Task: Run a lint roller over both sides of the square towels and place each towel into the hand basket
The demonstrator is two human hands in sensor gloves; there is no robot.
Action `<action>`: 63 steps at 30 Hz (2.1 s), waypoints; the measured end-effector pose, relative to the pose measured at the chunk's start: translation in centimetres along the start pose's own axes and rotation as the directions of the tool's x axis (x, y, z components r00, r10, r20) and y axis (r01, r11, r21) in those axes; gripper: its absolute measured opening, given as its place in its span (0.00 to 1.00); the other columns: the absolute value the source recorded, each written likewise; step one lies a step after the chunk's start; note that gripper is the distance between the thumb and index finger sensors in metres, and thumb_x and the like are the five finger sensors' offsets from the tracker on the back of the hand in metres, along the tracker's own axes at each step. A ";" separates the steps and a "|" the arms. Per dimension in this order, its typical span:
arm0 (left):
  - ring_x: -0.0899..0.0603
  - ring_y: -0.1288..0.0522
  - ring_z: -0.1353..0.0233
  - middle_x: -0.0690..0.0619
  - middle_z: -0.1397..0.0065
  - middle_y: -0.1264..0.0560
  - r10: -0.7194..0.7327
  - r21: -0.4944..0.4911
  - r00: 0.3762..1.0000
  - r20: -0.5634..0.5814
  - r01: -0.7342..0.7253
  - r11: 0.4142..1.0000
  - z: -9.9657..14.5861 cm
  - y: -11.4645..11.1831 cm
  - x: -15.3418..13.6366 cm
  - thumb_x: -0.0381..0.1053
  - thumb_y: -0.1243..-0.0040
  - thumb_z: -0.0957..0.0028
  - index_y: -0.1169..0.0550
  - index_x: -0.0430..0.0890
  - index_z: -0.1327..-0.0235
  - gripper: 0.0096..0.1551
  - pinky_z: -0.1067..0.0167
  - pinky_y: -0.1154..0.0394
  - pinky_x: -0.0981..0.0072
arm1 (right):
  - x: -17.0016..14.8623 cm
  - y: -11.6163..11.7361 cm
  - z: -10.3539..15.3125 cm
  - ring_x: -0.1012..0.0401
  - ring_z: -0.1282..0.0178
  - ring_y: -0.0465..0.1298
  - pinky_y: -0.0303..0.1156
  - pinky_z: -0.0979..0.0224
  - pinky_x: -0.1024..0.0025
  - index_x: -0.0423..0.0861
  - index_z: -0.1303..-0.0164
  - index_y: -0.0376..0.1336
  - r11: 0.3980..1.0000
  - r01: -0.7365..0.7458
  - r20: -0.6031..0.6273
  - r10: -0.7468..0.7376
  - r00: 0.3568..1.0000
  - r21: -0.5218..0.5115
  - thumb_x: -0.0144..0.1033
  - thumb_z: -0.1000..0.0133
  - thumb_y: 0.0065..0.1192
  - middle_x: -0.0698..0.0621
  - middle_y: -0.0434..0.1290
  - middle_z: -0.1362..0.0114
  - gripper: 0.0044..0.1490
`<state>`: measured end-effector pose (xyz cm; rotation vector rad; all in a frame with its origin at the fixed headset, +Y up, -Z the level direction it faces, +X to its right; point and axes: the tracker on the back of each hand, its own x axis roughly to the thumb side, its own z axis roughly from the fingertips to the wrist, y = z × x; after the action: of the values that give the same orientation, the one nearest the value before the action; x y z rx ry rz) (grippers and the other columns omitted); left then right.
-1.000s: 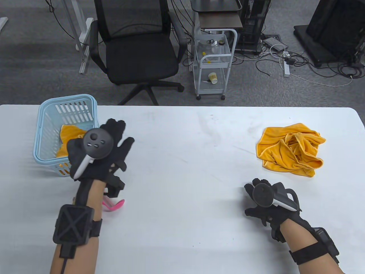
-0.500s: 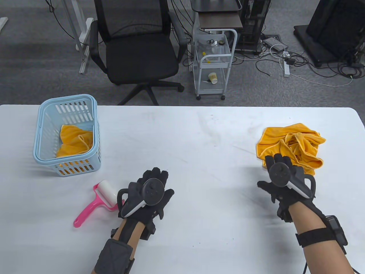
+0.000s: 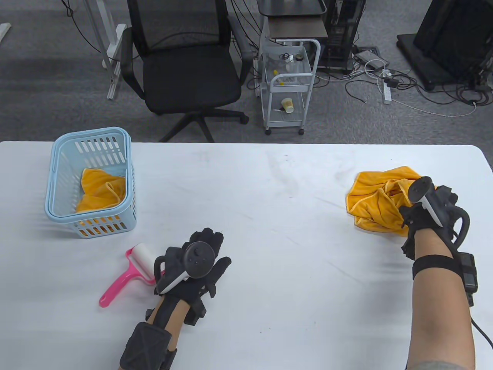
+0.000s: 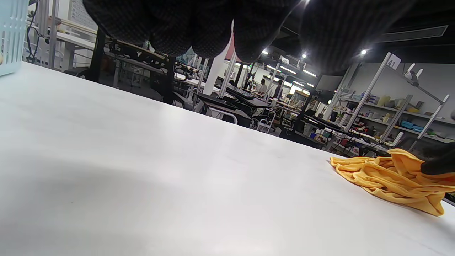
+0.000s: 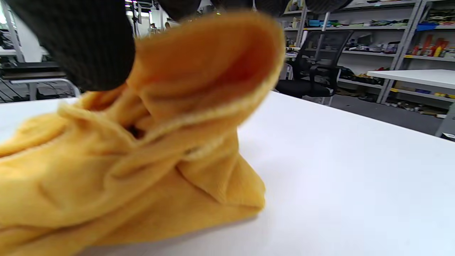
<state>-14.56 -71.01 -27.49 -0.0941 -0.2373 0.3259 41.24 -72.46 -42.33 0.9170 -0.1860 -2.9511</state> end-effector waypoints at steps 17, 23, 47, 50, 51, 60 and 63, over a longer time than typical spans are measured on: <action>0.27 0.37 0.19 0.42 0.15 0.39 0.077 0.015 0.995 0.065 -0.078 0.997 0.4 0.6 0.8 0.64 0.41 0.47 0.31 0.52 0.25 0.38 0.28 0.37 0.34 | 6.0 -13.2 9.0 0.39 0.16 0.53 0.56 0.23 0.34 0.54 0.30 0.69 0.907 0.334 0.437 -0.199 0.877 -0.258 0.49 0.41 0.61 0.42 0.59 0.16 0.29; 0.28 0.38 0.18 0.43 0.14 0.41 0.197 0.051 0.968 0.155 -0.207 0.977 1.2 1.5 2.2 0.67 0.40 0.48 0.35 0.52 0.23 0.42 0.28 0.37 0.34 | 12.0 -15.8 19.5 0.39 0.17 0.57 0.58 0.24 0.33 0.49 0.38 0.74 0.887 0.365 0.738 -0.043 0.673 -0.282 0.50 0.43 0.66 0.42 0.63 0.18 0.27; 0.41 0.12 0.45 0.52 0.44 0.14 -0.060 0.181 0.991 0.123 0.037 0.983 2.1 1.3 5.9 0.51 0.36 0.43 0.20 0.55 0.38 0.20 0.42 0.18 0.43 | 19.2 -3.3 32.0 0.39 0.19 0.62 0.61 0.26 0.34 0.46 0.44 0.73 0.888 0.360 0.848 0.062 0.527 -0.288 0.50 0.48 0.76 0.42 0.68 0.22 0.28; 0.42 0.11 0.46 0.53 0.45 0.13 -0.125 0.238 0.986 0.111 0.096 0.966 2.7 3.6 6.4 0.52 0.35 0.44 0.19 0.56 0.39 0.20 0.43 0.18 0.44 | 18.5 -3.0 30.1 0.40 0.20 0.63 0.63 0.27 0.33 0.48 0.39 0.70 0.877 0.353 0.785 0.043 0.619 -0.326 0.44 0.46 0.75 0.43 0.67 0.22 0.27; 0.42 0.11 0.47 0.52 0.46 0.13 -0.140 0.248 0.985 0.101 0.112 0.962 2.8 4.1 6.3 0.52 0.34 0.44 0.19 0.56 0.39 0.19 0.43 0.18 0.44 | 18.3 -3.0 29.7 0.40 0.20 0.63 0.62 0.27 0.33 0.47 0.38 0.70 0.886 0.358 0.786 0.013 0.618 -0.296 0.43 0.46 0.75 0.43 0.67 0.22 0.28; 0.42 0.12 0.45 0.53 0.44 0.13 -0.240 0.361 0.971 0.002 0.223 0.905 3.4 11.7 4.5 0.52 0.34 0.45 0.19 0.58 0.39 0.20 0.42 0.19 0.43 | 13.0 -6.2 26.6 0.39 0.21 0.65 0.64 0.28 0.32 0.47 0.33 0.69 0.936 0.233 0.765 0.057 0.642 -0.266 0.39 0.46 0.75 0.43 0.68 0.22 0.30; 0.42 0.12 0.43 0.54 0.43 0.14 -0.286 0.403 0.958 -0.025 0.272 0.874 4.4 13.9 4.7 0.51 0.34 0.45 0.19 0.58 0.39 0.20 0.40 0.20 0.43 | 10.9 -7.6 26.2 0.40 0.21 0.66 0.64 0.28 0.32 0.47 0.32 0.68 0.962 0.207 0.790 0.016 0.612 -0.179 0.38 0.45 0.75 0.43 0.68 0.22 0.30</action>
<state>-15.55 -56.08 -24.04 0.3538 -0.2116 0.0818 17.37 -63.11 -27.97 -0.4865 0.2352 -3.1342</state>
